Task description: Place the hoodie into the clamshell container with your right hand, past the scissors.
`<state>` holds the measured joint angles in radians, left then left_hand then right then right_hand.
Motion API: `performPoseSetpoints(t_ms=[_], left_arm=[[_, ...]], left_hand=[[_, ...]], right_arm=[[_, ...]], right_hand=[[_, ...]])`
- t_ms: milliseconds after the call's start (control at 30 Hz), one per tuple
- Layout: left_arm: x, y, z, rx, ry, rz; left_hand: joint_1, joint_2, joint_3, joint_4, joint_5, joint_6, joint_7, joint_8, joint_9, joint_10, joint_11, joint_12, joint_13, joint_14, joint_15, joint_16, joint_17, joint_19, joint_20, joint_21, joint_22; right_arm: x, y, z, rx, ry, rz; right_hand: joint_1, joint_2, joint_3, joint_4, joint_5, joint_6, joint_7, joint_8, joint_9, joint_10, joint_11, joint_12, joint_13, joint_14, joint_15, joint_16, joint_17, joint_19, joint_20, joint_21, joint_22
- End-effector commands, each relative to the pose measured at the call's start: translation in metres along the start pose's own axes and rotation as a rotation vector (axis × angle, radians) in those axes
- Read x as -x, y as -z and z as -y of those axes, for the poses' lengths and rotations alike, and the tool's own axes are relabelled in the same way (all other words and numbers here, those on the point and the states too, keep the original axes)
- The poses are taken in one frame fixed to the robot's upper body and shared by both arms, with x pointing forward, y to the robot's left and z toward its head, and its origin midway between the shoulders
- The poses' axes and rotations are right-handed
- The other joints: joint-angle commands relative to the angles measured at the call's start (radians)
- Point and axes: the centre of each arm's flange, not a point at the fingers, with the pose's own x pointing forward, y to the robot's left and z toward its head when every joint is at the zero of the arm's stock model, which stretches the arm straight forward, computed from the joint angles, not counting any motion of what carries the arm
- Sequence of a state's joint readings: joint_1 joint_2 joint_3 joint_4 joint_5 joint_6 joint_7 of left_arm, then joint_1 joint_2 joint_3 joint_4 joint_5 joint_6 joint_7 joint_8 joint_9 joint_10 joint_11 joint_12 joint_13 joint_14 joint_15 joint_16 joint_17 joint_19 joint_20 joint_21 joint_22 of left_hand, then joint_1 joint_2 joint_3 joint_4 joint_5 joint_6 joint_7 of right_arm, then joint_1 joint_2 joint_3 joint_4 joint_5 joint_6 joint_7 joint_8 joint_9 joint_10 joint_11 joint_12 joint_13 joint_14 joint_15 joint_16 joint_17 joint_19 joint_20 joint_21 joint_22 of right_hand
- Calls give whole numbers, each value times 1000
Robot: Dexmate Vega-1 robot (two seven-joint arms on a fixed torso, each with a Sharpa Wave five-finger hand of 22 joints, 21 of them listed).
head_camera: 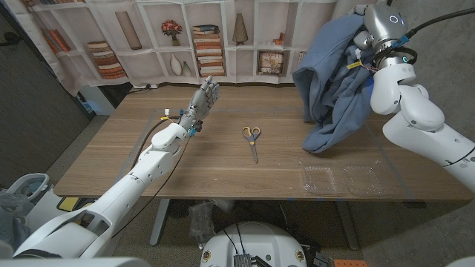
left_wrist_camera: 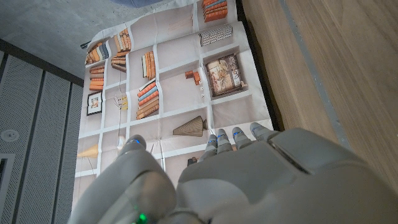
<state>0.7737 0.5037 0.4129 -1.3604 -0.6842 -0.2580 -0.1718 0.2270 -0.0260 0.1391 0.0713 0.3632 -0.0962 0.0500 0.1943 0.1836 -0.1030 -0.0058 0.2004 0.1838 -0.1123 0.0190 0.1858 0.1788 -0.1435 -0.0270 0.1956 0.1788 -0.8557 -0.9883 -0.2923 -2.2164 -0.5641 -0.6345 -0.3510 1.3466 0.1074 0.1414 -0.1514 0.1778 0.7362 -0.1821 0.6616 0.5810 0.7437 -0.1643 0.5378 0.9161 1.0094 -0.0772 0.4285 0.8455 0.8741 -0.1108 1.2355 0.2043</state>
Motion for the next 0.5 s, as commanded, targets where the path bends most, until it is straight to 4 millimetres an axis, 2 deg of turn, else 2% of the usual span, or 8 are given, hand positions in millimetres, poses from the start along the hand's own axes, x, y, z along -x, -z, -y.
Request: performPoseSetpoints(t_ms=[33, 500], left_arm=[[-3, 0, 2, -5, 9, -9], [-6, 1, 6, -1, 18, -11]], left_hand=[[9, -1, -7, 1, 6, 2, -1, 3, 3, -6, -1, -1, 3, -10, 0, 1, 4, -8, -3, 5, 3], [11, 0, -9, 2, 6, 1, -1, 2, 3, -6, 0, -1, 3, -10, 0, 1, 4, -9, -3, 5, 3]], right_arm=[[-1, -3, 23, 38, 23, -4], [-7, -12, 45, 65, 59, 6]], right_hand=[[-9, 43, 54, 40, 6, 5, 0, 5, 6, 17, -5, 2, 3, 80, -149, 4, 3, 3, -119, 5, 3], [-12, 43, 53, 40, 6, 4, 1, 4, 6, 20, -3, -5, 3, 82, -148, 7, 3, 4, -119, 7, 1]])
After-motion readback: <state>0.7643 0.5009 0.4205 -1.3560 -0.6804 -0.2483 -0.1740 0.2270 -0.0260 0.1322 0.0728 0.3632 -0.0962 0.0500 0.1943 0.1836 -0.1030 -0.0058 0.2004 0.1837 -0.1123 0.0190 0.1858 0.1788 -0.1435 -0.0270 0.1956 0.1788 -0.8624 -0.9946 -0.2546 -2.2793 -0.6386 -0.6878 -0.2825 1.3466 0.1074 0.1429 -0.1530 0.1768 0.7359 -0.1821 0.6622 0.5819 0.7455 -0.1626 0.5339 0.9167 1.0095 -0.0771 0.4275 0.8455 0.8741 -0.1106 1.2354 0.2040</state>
